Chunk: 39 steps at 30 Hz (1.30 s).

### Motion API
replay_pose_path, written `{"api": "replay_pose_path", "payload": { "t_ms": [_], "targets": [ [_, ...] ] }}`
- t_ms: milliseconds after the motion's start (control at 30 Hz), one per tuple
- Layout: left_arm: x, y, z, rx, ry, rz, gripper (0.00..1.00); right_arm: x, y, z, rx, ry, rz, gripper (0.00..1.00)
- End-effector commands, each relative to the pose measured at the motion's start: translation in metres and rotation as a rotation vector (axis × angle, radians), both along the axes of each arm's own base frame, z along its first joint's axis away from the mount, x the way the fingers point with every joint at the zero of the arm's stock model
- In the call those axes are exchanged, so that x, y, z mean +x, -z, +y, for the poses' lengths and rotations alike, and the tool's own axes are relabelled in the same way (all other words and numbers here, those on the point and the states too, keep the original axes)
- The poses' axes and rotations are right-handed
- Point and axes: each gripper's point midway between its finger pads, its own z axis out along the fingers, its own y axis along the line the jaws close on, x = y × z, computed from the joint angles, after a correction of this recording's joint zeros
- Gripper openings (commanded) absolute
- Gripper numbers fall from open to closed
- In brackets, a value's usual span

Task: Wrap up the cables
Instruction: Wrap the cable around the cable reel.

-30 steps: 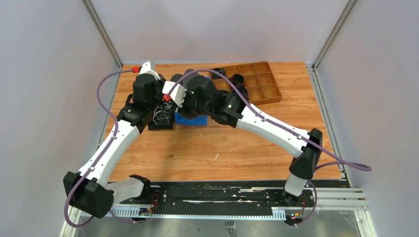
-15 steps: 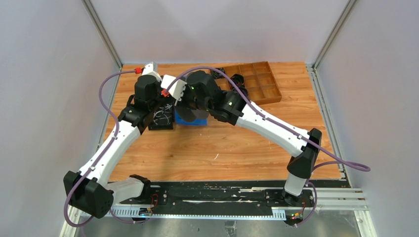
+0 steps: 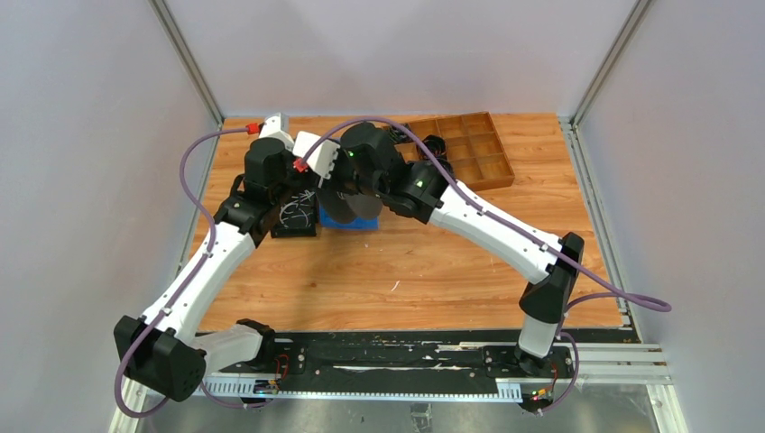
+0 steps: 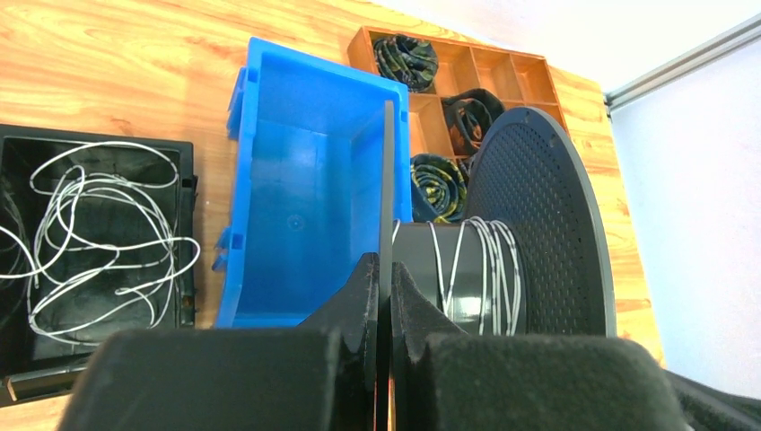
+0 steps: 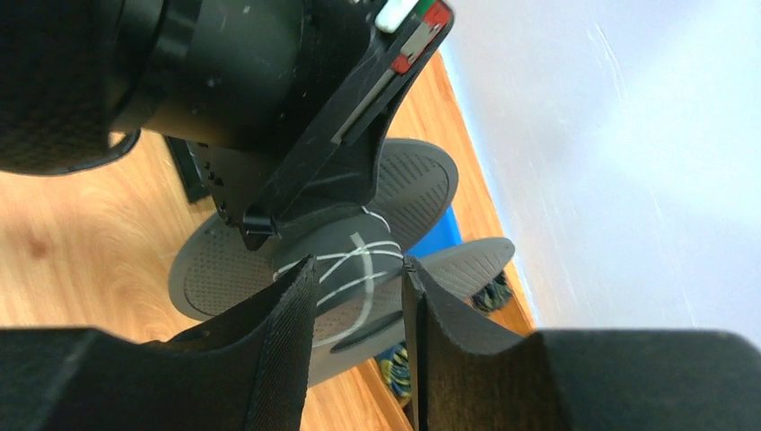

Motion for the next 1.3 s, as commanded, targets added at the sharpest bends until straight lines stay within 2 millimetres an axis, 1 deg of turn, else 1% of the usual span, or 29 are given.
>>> {"api": "replay_pose_path", "payload": {
  "t_ms": [0, 100, 267, 367, 433, 533, 600, 700, 800, 867, 900, 933, 1000, 1133, 1167, 1267],
  "targets": [
    [-0.004, -0.034, -0.006, -0.050, 0.026, -0.115, 0.00, -0.007, -0.008, 0.006, 0.066, -0.081, 0.106, 0.40],
    [-0.004, -0.035, -0.006, -0.051, 0.023, -0.118, 0.00, -0.022, -0.012, 0.008, 0.109, -0.151, 0.199, 0.43],
    [-0.004, -0.037, -0.006, -0.058, 0.025, -0.120, 0.00, -0.042, -0.021, 0.005, 0.140, -0.217, 0.263, 0.45],
    [-0.004, -0.040, -0.006, -0.060, 0.025, -0.127, 0.00, -0.051, -0.027, -0.003, 0.148, -0.229, 0.273, 0.49],
    [-0.005, -0.042, -0.006, -0.062, 0.026, -0.129, 0.00, -0.052, -0.025, -0.011, 0.140, -0.214, 0.270, 0.50],
    [-0.006, -0.046, -0.005, -0.067, 0.025, -0.137, 0.00, -0.047, -0.028, -0.031, 0.141, -0.169, 0.251, 0.51],
    [-0.007, -0.048, -0.006, -0.070, 0.033, -0.145, 0.00, -0.040, -0.030, -0.049, 0.149, -0.134, 0.233, 0.52],
    [-0.009, -0.053, -0.009, -0.055, 0.067, -0.172, 0.00, -0.020, -0.036, -0.082, 0.182, -0.066, 0.203, 0.56],
    [-0.012, -0.057, -0.015, -0.024, 0.126, -0.207, 0.00, -0.001, -0.041, -0.117, 0.227, 0.000, 0.213, 0.58],
    [-0.014, -0.053, -0.015, 0.025, 0.152, -0.214, 0.00, 0.009, -0.043, -0.137, 0.265, 0.041, 0.230, 0.58],
    [-0.015, -0.051, -0.014, 0.049, 0.161, -0.217, 0.00, 0.010, -0.046, -0.146, 0.287, 0.047, 0.239, 0.60],
    [-0.016, -0.049, -0.014, 0.075, 0.173, -0.220, 0.00, 0.011, -0.044, -0.152, 0.298, 0.050, 0.254, 0.61],
    [-0.019, -0.044, -0.016, 0.118, 0.214, -0.219, 0.00, 0.011, -0.043, -0.157, 0.301, 0.051, 0.259, 0.62],
    [-0.030, -0.034, -0.026, 0.161, 0.324, -0.216, 0.00, 0.007, -0.040, -0.157, 0.276, 0.020, 0.254, 0.62],
    [-0.035, -0.032, -0.031, 0.172, 0.365, -0.219, 0.00, 0.007, -0.038, -0.157, 0.273, 0.016, 0.255, 0.62],
    [-0.045, -0.025, -0.034, 0.231, 0.426, -0.216, 0.00, 0.013, -0.032, -0.156, 0.277, 0.006, 0.254, 0.62]
  ]
}}
